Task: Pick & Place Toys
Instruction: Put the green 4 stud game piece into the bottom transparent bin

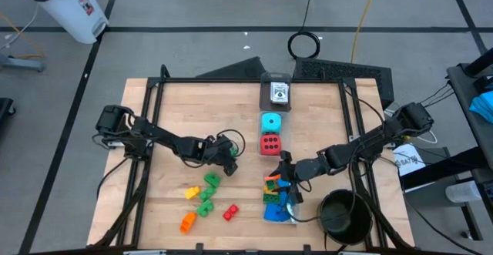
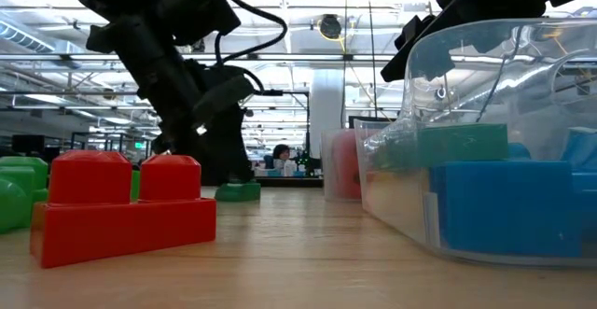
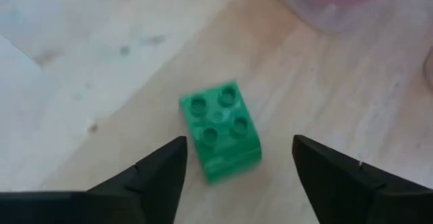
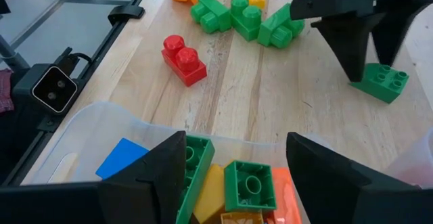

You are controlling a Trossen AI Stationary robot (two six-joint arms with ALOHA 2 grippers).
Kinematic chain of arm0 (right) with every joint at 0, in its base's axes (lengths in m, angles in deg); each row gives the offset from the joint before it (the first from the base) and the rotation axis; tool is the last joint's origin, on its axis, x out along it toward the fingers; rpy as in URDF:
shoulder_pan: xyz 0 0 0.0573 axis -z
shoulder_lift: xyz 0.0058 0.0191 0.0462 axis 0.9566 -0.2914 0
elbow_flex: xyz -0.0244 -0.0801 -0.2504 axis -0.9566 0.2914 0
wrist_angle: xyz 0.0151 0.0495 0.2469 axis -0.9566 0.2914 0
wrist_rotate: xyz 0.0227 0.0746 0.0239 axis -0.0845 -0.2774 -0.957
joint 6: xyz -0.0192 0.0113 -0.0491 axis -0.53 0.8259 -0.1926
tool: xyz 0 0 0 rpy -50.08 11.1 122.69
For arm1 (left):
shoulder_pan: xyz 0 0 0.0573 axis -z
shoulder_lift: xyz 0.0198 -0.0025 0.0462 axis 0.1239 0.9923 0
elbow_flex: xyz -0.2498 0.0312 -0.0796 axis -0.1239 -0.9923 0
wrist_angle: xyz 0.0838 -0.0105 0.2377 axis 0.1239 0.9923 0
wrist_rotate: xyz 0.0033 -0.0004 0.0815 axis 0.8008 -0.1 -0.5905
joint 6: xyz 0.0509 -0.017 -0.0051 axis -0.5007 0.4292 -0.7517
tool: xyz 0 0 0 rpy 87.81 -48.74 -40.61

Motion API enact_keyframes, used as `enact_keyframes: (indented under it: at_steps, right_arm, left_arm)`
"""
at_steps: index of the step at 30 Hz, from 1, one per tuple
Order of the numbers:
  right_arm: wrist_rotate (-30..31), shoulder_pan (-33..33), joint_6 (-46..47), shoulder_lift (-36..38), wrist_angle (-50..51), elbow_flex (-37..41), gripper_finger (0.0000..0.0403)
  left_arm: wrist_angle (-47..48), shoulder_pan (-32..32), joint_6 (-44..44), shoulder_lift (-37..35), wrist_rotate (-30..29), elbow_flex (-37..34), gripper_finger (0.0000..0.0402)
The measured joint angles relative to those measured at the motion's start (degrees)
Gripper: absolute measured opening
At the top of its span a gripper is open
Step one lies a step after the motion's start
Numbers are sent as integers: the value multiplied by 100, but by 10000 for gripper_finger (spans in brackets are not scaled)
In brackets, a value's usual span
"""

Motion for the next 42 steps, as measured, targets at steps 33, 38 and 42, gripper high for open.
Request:
enact_keyframes:
  at_steps: [33, 38, 42]
  right_arm:
    - [47, 2, -4, 0, -1, 0, 219]
    - [735, 0, -6, 0, -25, 0, 236]
    - [1201, 3, -287, -20, -360, 0, 253]
  left_arm:
    - [394, 14, -1620, -447, 333, -8, 143]
    - [33, 542, -2144, -1097, 158, -7, 143]
    - [-929, 983, -3016, -1166, 120, 2, 143]
